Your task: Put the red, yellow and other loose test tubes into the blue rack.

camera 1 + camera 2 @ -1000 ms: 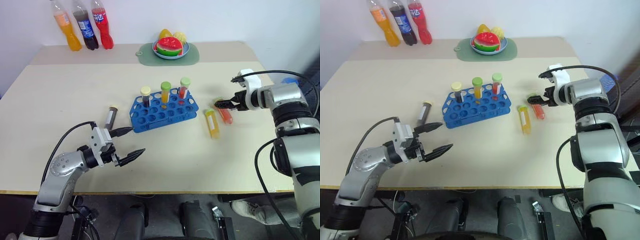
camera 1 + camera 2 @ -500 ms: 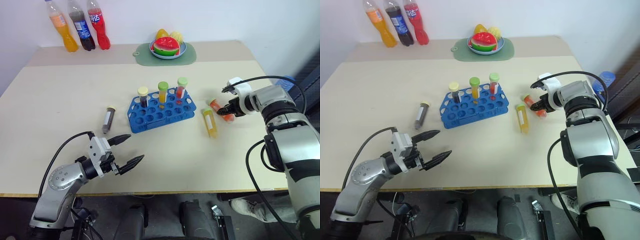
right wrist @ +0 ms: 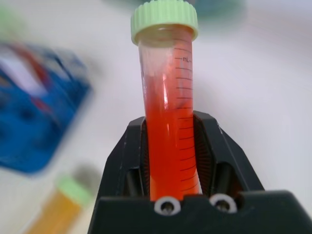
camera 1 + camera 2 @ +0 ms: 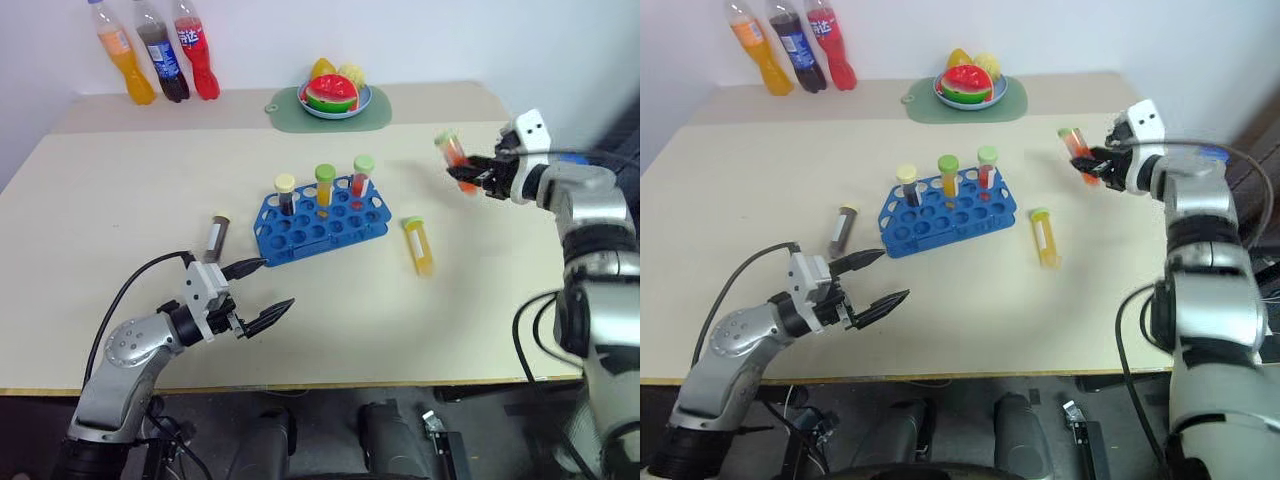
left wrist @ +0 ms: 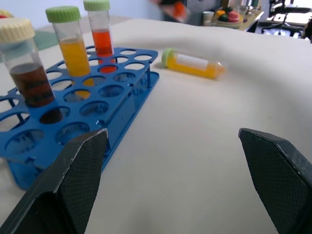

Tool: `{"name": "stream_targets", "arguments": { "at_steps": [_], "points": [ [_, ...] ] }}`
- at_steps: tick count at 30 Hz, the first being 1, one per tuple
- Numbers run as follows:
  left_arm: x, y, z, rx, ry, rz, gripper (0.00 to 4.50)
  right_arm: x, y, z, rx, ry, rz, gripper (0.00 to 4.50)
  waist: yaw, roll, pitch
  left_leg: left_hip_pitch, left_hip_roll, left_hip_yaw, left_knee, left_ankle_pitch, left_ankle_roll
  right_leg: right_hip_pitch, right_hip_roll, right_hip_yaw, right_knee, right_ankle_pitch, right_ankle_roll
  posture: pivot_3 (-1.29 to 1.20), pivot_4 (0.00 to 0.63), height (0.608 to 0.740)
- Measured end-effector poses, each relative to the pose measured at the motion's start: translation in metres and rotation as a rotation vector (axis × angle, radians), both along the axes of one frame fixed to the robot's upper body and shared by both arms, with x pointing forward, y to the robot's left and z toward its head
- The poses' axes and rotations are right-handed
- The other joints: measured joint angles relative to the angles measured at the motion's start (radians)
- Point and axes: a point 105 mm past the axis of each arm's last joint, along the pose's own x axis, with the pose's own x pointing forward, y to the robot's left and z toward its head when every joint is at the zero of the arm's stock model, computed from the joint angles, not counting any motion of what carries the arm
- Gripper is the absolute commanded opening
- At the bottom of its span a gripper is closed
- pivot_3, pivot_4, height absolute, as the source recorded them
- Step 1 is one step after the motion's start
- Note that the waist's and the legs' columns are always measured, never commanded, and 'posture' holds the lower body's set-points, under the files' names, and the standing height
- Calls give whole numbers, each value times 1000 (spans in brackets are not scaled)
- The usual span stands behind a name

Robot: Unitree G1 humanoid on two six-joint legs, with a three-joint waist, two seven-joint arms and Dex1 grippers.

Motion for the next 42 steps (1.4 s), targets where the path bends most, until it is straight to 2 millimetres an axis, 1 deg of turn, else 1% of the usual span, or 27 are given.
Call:
{"name": "stream_targets", "arguments": {
  "at_steps": [1,2,4,6,8,10,12,14,18,24,29,33,42],
  "points": [
    [2,1,-2,2,7,-4,4500,-9,11,-12,20,-51,46,763,0,0,0,0,0,0,0,0,0,0,0,0,0,0,0,0,150,740],
    [3,2,-3,4,12,-6,4500,-15,23,-27,51,-60,76,763,-3,0,0,0,1,0,1,0,0,-1,0,0,1,0,0,0,150,740],
    [7,2,0,4,7,-16,4500,-29,49,-52,156,-106,67,763,-4,1,0,0,2,2,1,0,0,-3,0,1,3,0,0,0,150,740],
    [9,1,3,7,-4,-30,4500,-34,73,-51,246,-170,67,763,-6,4,2,1,1,3,2,0,-1,-4,0,4,5,0,0,0,150,740],
    [9,0,4,15,-7,-47,4500,-35,94,-38,353,-258,61,763,-5,4,2,2,2,3,2,1,-1,-4,1,4,6,1,-1,0,150,740],
    [9,1,4,18,-4,-55,4500,-33,107,-28,430,-322,43,763,-1,4,2,2,2,3,2,1,-1,-4,1,4,5,1,-1,0,150,740],
    [10,1,4,21,-2,-60,4500,-30,116,-21,475,-357,33,763,3,4,2,1,1,2,1,1,-1,-3,0,4,4,1,-1,0,150,740],
    [10,1,5,15,-3,-63,4500,-29,120,-17,494,-380,25,763,4,4,2,1,1,2,1,1,-1,-3,0,4,3,1,-1,0,150,740],
    [9,2,5,7,0,-58,4500,-30,125,-23,493,-377,33,763,-1,4,2,1,2,3,0,1,-1,-3,1,4,3,1,-1,0,150,740],
    [5,3,1,4,18,-36,4500,-30,129,-46,482,-315,33,763,-2,4,2,1,2,3,0,1,-1,-3,1,4,3,1,-1,0,150,740],
    [3,5,3,4,12,-18,4500,-29,135,-57,456,-286,49,763,-2,4,2,2,2,3,0,1,-1,-3,1,4,3,1,-1,0,150,740],
    [3,7,3,4,12,-4,4500,-27,140,-57,443,-294,50,763,-2,4,2,2,2,3,0,1,-1,-3,1,4,3,1,-1,0,150,740],
    [2,7,4,2,5,4,4500,-16,144,-56,416,-306,14,763,-3,4,2,2,2,3,0,1,-1,-3,1,4,3,1,-1,0,150,740]
  ]
}}
